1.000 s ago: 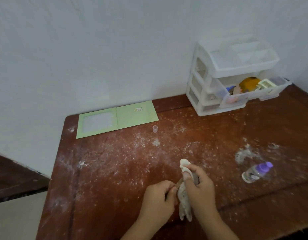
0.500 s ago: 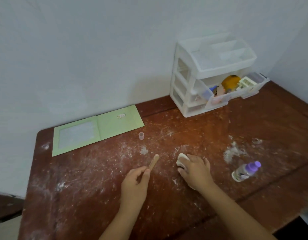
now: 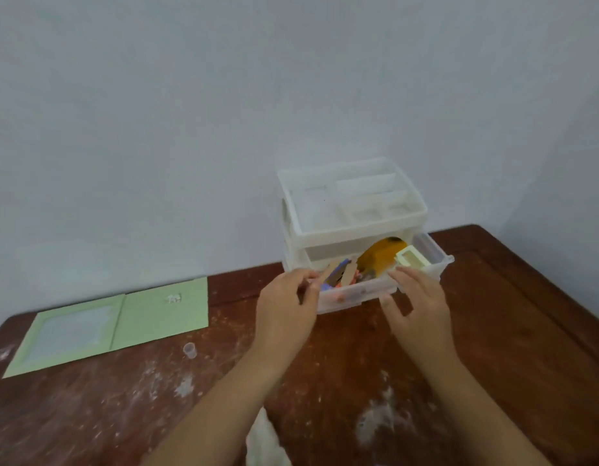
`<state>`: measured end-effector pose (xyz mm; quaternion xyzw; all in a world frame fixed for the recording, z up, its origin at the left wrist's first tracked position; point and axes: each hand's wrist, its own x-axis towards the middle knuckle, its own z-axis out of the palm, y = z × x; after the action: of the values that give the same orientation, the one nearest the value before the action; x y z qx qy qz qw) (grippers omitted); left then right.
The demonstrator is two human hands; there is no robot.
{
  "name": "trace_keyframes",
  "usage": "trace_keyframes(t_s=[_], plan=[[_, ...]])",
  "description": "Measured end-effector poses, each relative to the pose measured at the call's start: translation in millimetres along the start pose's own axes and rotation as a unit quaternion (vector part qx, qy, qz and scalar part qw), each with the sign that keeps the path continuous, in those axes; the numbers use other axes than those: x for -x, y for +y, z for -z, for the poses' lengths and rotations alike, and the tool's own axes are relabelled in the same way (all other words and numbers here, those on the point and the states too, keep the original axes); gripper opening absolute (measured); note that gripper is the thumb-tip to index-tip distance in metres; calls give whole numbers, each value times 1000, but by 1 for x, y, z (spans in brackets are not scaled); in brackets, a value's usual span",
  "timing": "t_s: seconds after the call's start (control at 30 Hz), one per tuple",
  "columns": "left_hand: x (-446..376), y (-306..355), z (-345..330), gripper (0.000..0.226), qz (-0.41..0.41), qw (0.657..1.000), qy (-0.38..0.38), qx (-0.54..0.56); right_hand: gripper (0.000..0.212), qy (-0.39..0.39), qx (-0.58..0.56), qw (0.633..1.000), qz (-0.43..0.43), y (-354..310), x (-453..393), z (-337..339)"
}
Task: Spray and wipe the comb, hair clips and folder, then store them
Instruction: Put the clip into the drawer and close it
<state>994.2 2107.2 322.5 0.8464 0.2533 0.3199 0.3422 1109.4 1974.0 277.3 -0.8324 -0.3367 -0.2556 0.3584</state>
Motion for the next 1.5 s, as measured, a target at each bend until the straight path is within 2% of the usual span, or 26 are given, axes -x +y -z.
trace_keyframes(t_s=[0.13,0.23,0.33,0.4,0.43,0.53,0.6,0.67,0.73,0.8,0.83,0.9,0.97,1.03,1.07,1.13,1.2,1.33,1.43,1.5], plan=[[-34,24,-43,25,4,994,-55,-91,46,-17,2,1000,-11,38,-16,-10],[-48,25,-64,29,-37,976,-78,-199,45,-31,-7,999,2,50,-20,-14],[-51,12,-63,33,-140,965,1,-220,42,-7,27,999,22,57,-22,-15],[-50,3,-52,51,-167,953,23,-253,45,6,42,998,46,62,-24,-16],[-52,0,-45,68,-143,954,-2,-265,46,14,39,997,64,65,-27,-18],[-56,-11,-27,109,-70,944,-159,-281,47,31,28,992,116,70,-40,-25],[-57,-12,-20,125,-68,939,-179,-286,48,26,54,987,152,72,-52,-34],[-58,-16,-17,116,-67,935,-181,-296,48,17,88,980,180,71,-65,-46],[-60,-18,-21,89,-130,913,-135,-361,44,15,112,977,178,68,-77,-57],[-63,-16,-25,61,-131,907,-100,-388,41,26,131,979,156,61,-87,-64],[-67,-16,-27,53,-113,913,-102,-379,39,33,133,980,144,57,-89,-66],[-75,-19,-31,51,-95,931,-80,-344,39,50,117,984,126,52,-85,-68],[-79,-27,-36,49,-120,928,-57,-349,40,75,43,993,79,51,-68,-70],[-80,-35,-39,43,-136,918,-60,-367,34,54,-94,993,-51,43,-45,-65],[-80,-36,-39,40,-160,914,-55,-368,31,4,-157,978,-140,36,-36,-61],[-79,-39,-41,40,-198,909,-32,-366,32,-131,-249,912,-300,31,-23,-64],[-80,-46,-40,39,-231,908,7,-350,42,-177,-330,833,-408,28,-21,-72],[-83,-52,-40,42,-241,904,33,-351,54,-114,-471,687,-541,18,-36,-86],[-81,-51,-42,41,-232,909,17,-346,54,-75,-523,624,-576,14,-44,-89],[-81,-46,-41,41,-214,912,3,-349,53,-61,-539,606,-582,14,-42,-83]])
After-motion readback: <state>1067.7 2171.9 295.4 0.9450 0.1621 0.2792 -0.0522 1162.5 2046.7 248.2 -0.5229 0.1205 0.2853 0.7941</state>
